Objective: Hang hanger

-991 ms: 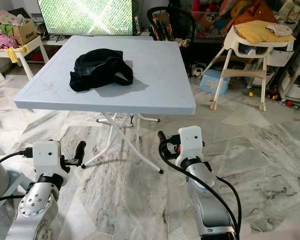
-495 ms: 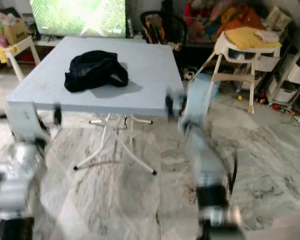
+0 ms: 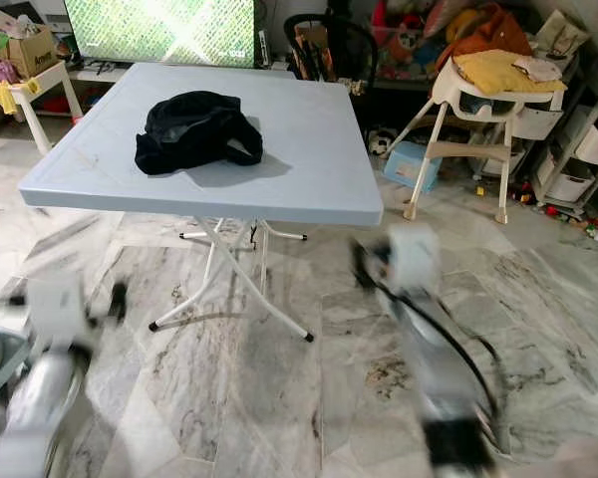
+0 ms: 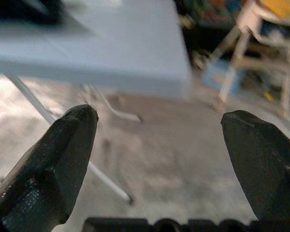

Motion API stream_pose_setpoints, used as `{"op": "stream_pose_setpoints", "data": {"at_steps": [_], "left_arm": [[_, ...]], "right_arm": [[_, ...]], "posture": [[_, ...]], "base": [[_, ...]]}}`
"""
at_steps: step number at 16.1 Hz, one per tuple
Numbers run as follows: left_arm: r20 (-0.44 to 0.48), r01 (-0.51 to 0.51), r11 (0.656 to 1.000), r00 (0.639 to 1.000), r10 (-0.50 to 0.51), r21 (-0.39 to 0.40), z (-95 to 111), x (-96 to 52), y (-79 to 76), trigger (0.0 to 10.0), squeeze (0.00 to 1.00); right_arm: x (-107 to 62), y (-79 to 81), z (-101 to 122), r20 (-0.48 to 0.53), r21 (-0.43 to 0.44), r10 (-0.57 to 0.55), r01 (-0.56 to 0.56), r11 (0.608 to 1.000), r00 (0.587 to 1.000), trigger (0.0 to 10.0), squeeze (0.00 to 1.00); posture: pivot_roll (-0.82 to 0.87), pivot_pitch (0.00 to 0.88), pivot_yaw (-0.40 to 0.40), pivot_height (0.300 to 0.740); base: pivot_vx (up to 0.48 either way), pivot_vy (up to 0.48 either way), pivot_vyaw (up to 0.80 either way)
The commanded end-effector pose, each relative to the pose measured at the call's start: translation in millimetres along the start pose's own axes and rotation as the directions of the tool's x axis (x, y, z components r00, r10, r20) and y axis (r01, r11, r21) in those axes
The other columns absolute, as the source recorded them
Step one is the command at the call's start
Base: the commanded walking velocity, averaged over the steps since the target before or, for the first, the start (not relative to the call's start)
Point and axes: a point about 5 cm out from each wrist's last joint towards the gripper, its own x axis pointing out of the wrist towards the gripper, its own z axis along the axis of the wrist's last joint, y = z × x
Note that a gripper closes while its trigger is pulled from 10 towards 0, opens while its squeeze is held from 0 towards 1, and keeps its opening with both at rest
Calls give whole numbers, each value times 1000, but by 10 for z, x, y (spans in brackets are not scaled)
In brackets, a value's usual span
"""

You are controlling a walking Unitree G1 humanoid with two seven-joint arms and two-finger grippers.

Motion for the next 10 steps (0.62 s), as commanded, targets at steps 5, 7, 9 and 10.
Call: {"op": "stream_pose_setpoints", "data": {"at_steps": [5,7,9,10], "left_arm": [[23,17,1000,1000,-17,-13,49,-67,-63,10000,0],[55,18,999,998,-16,-36,158,18,-94,10000,0],[77,-8,999,997,11,-41,242,71,-51,10000,0],[91,-34,999,995,38,-42,291,106,-2,10000,0]], "right_arm": [[-60,-106,55,12,25,-40,40,999,999,10000,0],[-18,16,104,28,31,-4,3,1000,1000,10000,0],[-18,48,136,38,28,11,-12,1000,999,10000,0],[-20,54,151,46,31,18,-19,999,999,10000,0]], "posture": [[11,19,-38,740],[11,17,-40,740],[8,21,-44,740],[8,26,-45,740]], "base": [[0,0,-440],[0,0,-800],[0,0,-800],[0,0,0]]}}
